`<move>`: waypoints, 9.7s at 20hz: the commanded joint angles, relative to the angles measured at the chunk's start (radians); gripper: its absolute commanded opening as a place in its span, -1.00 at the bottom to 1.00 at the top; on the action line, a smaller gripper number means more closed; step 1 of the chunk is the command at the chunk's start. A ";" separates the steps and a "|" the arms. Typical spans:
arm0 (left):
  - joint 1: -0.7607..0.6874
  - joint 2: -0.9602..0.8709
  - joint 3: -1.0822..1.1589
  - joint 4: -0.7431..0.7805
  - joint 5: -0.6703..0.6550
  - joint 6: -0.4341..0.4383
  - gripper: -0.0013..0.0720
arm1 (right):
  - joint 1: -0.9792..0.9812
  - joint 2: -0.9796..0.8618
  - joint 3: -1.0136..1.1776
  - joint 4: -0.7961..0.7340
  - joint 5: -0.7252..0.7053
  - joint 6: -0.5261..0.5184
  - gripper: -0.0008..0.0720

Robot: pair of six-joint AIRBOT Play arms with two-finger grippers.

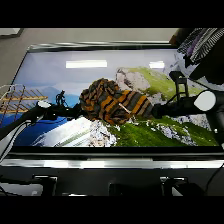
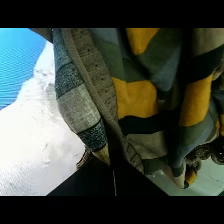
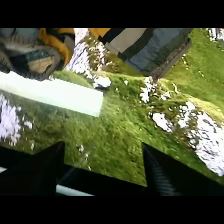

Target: Fold the clothes and pants, and hang the long-sleeved shirts on hangers.

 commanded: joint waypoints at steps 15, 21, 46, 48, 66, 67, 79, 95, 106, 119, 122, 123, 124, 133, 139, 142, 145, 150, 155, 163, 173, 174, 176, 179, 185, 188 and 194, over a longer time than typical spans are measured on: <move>-0.006 -0.003 0.000 -0.008 -0.022 0.005 -0.90 | 0.062 -0.606 -0.097 0.792 -0.387 -0.337 0.52; 0.023 0.025 0.015 0.022 -0.050 0.005 -0.91 | 0.074 -0.549 -0.073 0.785 -0.412 -0.284 -0.90; 0.124 1.035 0.629 0.795 -0.089 -0.525 -0.91 | -0.118 0.388 0.717 0.105 -0.411 0.225 -0.90; 0.124 0.991 0.597 0.779 -0.089 -0.542 -0.91 | -0.118 0.316 0.716 0.106 -0.379 0.243 -0.90; -0.160 -0.014 0.412 0.650 -0.055 -0.547 -0.90 | -0.115 -0.766 0.716 0.193 0.019 0.184 -0.57; -0.158 -0.014 0.412 0.652 -0.055 -0.547 -0.90 | -0.116 -0.758 0.717 0.193 0.034 0.158 -0.33; -0.121 0.012 0.414 0.644 -0.085 -0.547 -0.90 | -0.162 -0.388 0.097 0.306 0.219 -0.084 0.72; -0.121 0.011 0.414 0.644 -0.086 -0.547 -0.90 | 0.085 -0.391 -0.370 0.621 -0.209 -0.101 0.42; 0.120 0.259 0.192 0.768 -0.294 -0.542 1.00 | 0.075 -0.221 -0.182 0.562 -0.208 -0.011 -0.90; 0.102 0.352 -0.369 0.259 0.114 -0.279 1.00 | 0.075 -0.173 -0.103 0.540 -0.208 0.026 -0.90; 0.047 0.330 -0.368 0.220 0.172 -0.279 0.56 | 0.075 -0.173 -0.103 0.540 -0.219 0.019 -0.90; 0.040 0.331 -0.367 0.210 0.180 -0.278 -0.49 | 0.075 -0.173 -0.103 0.541 -0.228 0.019 -0.90; 0.041 0.332 -0.354 0.211 0.180 -0.270 -0.91 | 0.075 -0.173 -0.102 0.548 -0.246 0.019 -0.90; 0.123 0.356 0.457 0.706 -0.100 -0.445 -0.91 | -0.067 -0.173 0.585 0.198 -0.396 0.101 -0.90; 0.124 0.454 0.990 0.830 -0.258 -0.461 -0.91 | -0.109 -0.070 1.034 -0.068 -0.425 0.146 -0.90; 0.124 0.581 1.036 0.909 -0.292 -0.513 -0.91 | -0.109 0.086 1.034 -0.231 -0.434 0.200 -0.90; 0.124 0.701 1.036 0.992 -0.316 -0.559 -0.91 | -0.109 0.203 1.034 -0.281 -0.435 0.218 -0.90; 0.124 0.794 1.033 1.017 -0.355 -0.618 -0.91 | -0.109 0.269 1.034 -0.295 -0.300 0.218 -0.90; 0.124 0.696 0.903 0.905 -0.390 -0.605 -0.91 | -0.109 0.175 0.934 -0.398 -0.048 0.218 -0.90; -0.029 0.095 0.802 0.876 -0.143 -0.564 -0.91 | -0.109 -0.163 0.528 -0.603 -0.174 0.553 -0.90; -0.040 -0.238 0.803 0.738 -0.332 -0.609 0.92 | -0.109 -0.555 0.528 -0.385 -0.058 0.400 0.01; -0.014 -0.212 0.802 0.738 -0.357 -0.609 0.92 | -0.120 -0.534 0.528 -0.396 -0.021 0.352 0.09; 0.055 -0.140 0.801 0.744 -0.413 -0.596 0.92 | -0.189 -0.475 0.528 -0.388 0.062 0.320 0.39; 0.154 -0.007 0.747 0.776 -0.493 -0.550 0.92 | -0.369 -0.363 0.463 -0.187 0.117 0.216 0.67; 0.229 0.398 0.102 0.708 -0.311 -0.534 0.92 | -0.427 -0.105 -0.174 0.247 0.099 0.078 0.83; 0.227 0.539 -0.153 0.589 -0.239 -0.534 0.91 | -0.286 -0.064 -0.394 0.294 -0.008 0.085 0.82; 0.227 0.588 -0.282 0.569 -0.224 -0.477 0.89 | -0.091 -0.099 -0.515 0.339 -0.207 0.185 0.60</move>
